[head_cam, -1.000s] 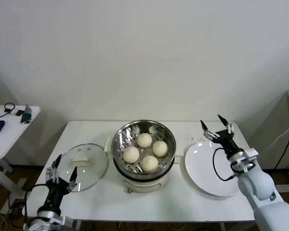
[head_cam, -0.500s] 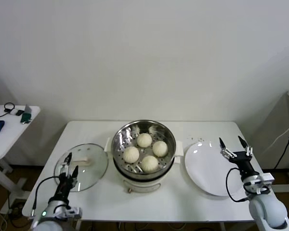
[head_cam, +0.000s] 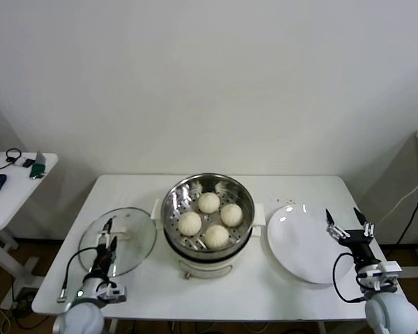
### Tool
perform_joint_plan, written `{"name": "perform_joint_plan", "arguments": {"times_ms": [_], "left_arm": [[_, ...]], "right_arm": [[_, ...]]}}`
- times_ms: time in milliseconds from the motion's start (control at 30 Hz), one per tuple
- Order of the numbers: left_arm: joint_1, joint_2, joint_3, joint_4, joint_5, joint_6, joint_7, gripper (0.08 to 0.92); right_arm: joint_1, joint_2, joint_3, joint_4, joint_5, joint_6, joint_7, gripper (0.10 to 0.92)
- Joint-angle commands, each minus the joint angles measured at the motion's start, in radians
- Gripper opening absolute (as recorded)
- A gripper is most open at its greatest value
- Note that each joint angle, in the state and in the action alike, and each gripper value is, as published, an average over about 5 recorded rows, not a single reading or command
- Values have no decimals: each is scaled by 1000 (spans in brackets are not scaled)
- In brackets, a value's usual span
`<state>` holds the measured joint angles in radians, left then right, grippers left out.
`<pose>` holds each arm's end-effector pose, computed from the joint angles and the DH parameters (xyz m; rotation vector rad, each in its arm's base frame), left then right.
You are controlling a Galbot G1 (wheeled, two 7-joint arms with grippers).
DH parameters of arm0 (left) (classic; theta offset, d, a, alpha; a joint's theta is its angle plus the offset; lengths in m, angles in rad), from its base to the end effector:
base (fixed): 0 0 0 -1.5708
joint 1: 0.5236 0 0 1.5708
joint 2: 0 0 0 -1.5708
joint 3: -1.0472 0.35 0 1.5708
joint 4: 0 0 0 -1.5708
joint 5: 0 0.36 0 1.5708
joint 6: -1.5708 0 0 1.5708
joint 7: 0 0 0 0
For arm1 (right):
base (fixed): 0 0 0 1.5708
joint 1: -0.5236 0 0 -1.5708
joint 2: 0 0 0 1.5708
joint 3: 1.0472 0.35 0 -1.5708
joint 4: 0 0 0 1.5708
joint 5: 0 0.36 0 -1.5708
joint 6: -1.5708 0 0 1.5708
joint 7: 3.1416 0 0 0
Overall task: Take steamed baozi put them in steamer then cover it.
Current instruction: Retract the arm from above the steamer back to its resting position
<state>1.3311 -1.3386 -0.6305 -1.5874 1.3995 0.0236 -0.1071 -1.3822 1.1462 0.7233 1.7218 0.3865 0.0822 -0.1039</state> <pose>0.2523 0.1165 -0.4132 -0.0287 -2.0063 -2.1838 0.2504 -0.1862 -0.3418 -0.0095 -3.1000 0.1168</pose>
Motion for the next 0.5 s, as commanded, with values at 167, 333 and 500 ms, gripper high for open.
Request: {"name": "perform_joint_plan", "arguments": {"times_ms": [167, 333, 500], "left_arm": [[-146, 1, 4, 221, 36, -7, -48, 823], [-177, -1, -7, 251, 4, -17, -58, 823], [-199, 3, 0, 267, -12, -21, -75, 823]], "right_arm": [[-15, 27, 14, -7, -45, 8, -9, 823], [-16, 33, 17, -9, -59, 13, -16, 823], [-19, 39, 19, -13, -74, 20, -25, 823]]}}
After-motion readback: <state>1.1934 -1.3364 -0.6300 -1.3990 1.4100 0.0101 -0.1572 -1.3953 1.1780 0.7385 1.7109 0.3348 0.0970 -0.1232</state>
